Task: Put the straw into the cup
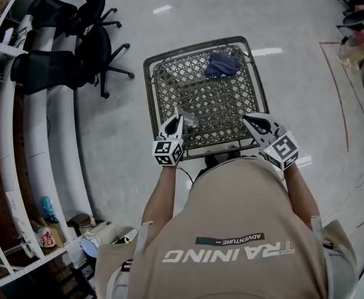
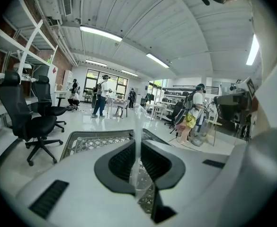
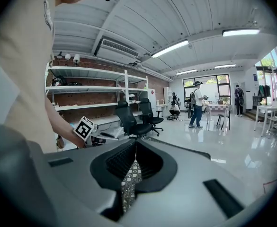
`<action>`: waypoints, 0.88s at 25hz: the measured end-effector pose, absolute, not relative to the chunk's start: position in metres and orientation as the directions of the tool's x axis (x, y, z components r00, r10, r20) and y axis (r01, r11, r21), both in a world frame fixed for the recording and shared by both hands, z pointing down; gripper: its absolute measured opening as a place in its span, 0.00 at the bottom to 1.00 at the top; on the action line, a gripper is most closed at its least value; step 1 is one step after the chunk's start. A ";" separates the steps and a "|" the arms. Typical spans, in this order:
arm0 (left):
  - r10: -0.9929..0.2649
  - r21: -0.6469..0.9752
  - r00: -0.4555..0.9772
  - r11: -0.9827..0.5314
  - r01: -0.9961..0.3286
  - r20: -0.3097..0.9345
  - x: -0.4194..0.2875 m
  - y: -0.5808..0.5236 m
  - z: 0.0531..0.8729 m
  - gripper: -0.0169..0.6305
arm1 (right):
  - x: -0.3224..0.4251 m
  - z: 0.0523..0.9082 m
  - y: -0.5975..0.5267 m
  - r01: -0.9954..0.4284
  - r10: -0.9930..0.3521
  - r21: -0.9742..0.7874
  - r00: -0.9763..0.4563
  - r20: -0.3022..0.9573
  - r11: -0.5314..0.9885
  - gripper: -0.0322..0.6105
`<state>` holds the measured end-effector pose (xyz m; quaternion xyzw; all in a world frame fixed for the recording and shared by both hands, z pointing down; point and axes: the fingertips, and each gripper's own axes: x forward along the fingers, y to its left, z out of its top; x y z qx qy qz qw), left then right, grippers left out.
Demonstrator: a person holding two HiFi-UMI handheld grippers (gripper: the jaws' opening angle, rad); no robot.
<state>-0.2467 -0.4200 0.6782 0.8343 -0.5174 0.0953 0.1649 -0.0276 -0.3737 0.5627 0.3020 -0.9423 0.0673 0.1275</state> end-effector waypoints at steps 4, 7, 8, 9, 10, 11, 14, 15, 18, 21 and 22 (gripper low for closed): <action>-0.834 0.184 0.443 -0.404 -0.896 0.329 -0.242 -0.421 0.685 0.10 | -0.023 0.560 -0.369 -0.590 -0.557 -0.044 -0.782 0.280 0.806 0.08; -0.838 0.188 0.445 -0.405 -0.895 0.315 -0.242 -0.422 0.680 0.10 | -0.024 0.557 -0.367 -0.583 -0.551 -0.041 -0.787 0.279 0.812 0.08; -0.840 0.188 0.446 -0.406 -0.894 0.309 -0.241 -0.423 0.676 0.10 | -0.025 0.555 -0.367 -0.578 -0.546 -0.042 -0.790 0.278 0.815 0.08; -0.843 0.187 0.447 -0.408 -0.894 0.300 -0.241 -0.423 0.671 0.13 | -0.026 0.553 -0.368 -0.572 -0.540 -0.043 -0.794 0.278 0.819 0.08; -0.846 0.185 0.447 -0.409 -0.894 0.291 -0.241 -0.423 0.665 0.19 | -0.028 0.551 -0.368 -0.565 -0.534 -0.044 -0.799 0.276 0.824 0.08; -0.850 0.179 0.446 -0.410 -0.894 0.281 -0.241 -0.423 0.658 0.22 | -0.030 0.550 -0.369 -0.559 -0.528 -0.044 -0.804 0.273 0.828 0.08; -0.871 0.154 0.434 -0.408 -0.900 0.229 -0.244 -0.419 0.634 0.22 | -0.035 0.548 -0.374 -0.541 -0.514 -0.043 -0.819 0.254 0.840 0.08; -0.880 0.147 0.428 -0.405 -0.903 0.204 -0.246 -0.416 0.624 0.22 | -0.037 0.548 -0.375 -0.535 -0.510 -0.042 -0.824 0.247 0.844 0.08; -0.908 0.115 0.400 -0.387 -0.915 0.125 -0.253 -0.406 0.589 0.22 | -0.040 0.548 -0.377 -0.515 -0.495 -0.037 -0.839 0.225 0.856 0.08; -0.926 0.066 0.374 -0.371 -0.926 0.046 -0.259 -0.400 0.547 0.22 | -0.043 0.538 -0.385 -0.500 -0.486 -0.044 -0.855 0.182 0.865 0.08; -0.927 0.054 0.374 -0.372 -0.927 0.022 -0.259 -0.398 0.534 0.22 | -0.044 0.532 -0.388 -0.497 -0.484 -0.048 -0.860 0.161 0.866 0.08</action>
